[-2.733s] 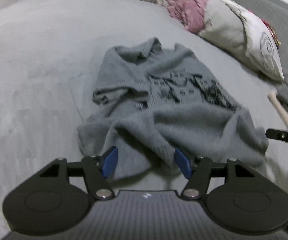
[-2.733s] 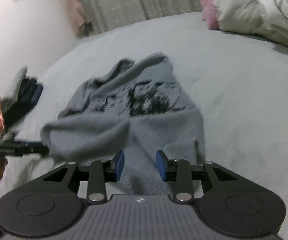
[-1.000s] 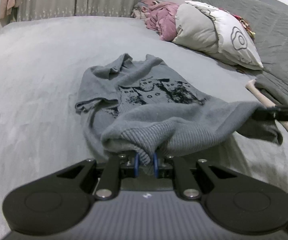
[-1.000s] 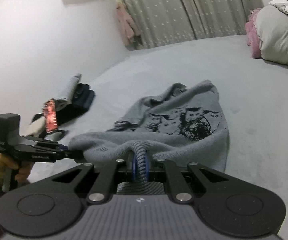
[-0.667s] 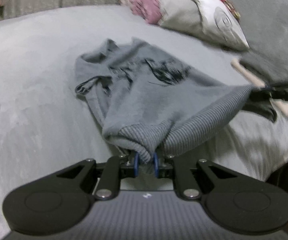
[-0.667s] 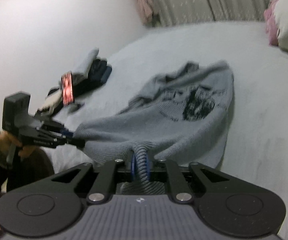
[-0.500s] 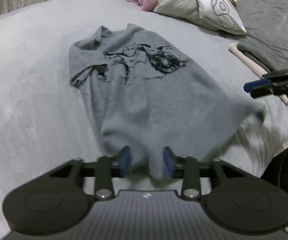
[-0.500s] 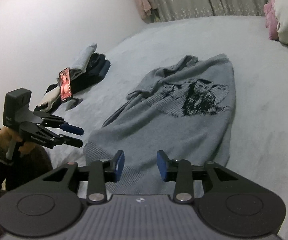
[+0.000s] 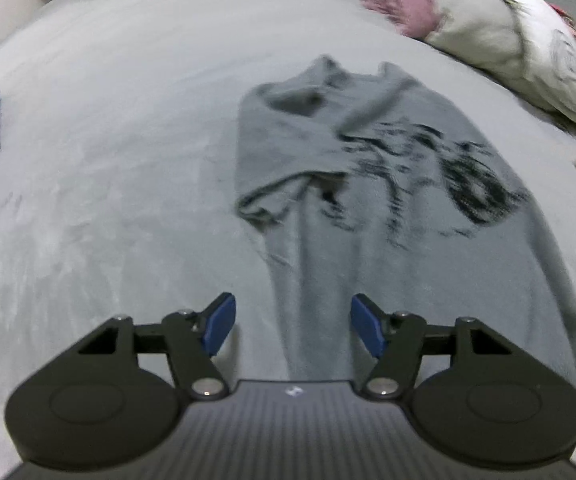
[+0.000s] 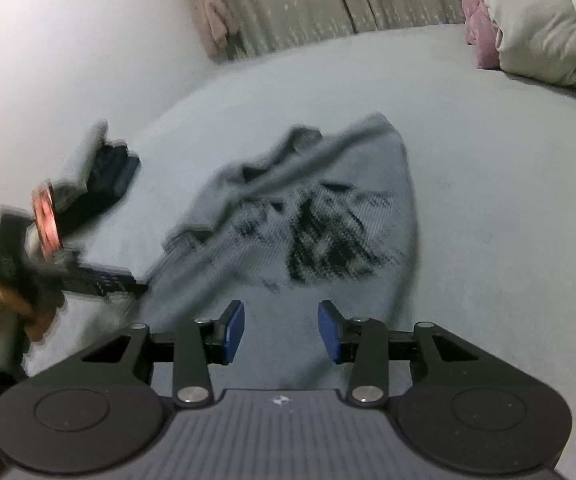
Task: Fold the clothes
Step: 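Release the hem with both grippers and move the right gripper toward the sweater sleeve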
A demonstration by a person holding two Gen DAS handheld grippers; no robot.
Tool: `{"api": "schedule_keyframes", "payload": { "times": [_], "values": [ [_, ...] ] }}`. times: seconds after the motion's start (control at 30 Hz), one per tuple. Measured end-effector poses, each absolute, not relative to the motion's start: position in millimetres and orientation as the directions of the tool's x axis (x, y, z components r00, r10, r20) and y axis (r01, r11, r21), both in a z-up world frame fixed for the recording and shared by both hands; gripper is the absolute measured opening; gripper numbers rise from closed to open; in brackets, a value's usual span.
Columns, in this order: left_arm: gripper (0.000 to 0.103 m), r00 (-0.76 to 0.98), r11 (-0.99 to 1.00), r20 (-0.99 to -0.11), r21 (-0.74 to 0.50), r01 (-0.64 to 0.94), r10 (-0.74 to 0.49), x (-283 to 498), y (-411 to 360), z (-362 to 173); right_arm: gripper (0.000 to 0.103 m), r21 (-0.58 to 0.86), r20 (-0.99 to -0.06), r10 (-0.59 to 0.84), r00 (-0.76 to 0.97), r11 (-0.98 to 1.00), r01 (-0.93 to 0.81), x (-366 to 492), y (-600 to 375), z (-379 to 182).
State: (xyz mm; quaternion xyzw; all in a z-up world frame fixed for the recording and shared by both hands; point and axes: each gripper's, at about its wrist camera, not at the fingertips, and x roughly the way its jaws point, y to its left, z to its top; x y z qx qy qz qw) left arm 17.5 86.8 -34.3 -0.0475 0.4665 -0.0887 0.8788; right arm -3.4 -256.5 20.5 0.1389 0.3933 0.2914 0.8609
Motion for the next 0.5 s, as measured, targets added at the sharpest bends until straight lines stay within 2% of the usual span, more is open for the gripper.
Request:
{"api": "schedule_keyframes", "payload": {
  "times": [0.07,0.1,0.13,0.23,0.5],
  "values": [
    [0.056,0.544,0.978,-0.813,-0.187,0.094,-0.207,19.6,91.8,-38.2,0.042,0.476,-0.583,0.626,0.518,0.78,-0.407,8.4,-239.5,22.9],
    [0.047,0.534,0.974,-0.816,-0.212,0.083,-0.223,20.5,95.7,-41.7,0.042,0.475,-0.579,0.634,0.512,0.773,-0.42,13.4,-229.6,23.7],
    [0.043,0.528,0.97,-0.815,-0.23,0.083,-0.239,20.7,98.6,-44.3,0.042,0.478,-0.576,0.644,0.504,0.765,-0.431,18.8,-219.5,23.7],
    [0.036,0.537,0.962,-0.799,-0.249,0.114,-0.27,19.0,104.1,-47.5,0.042,0.508,-0.575,0.675,0.463,0.738,-0.444,41.0,-181.8,17.0],
    [0.03,0.552,0.934,-0.765,-0.35,0.077,-0.332,23.9,119.0,-53.5,0.042,0.567,-0.612,0.688,0.39,0.726,-0.39,101.8,-97.8,-14.6]
  ]
}}
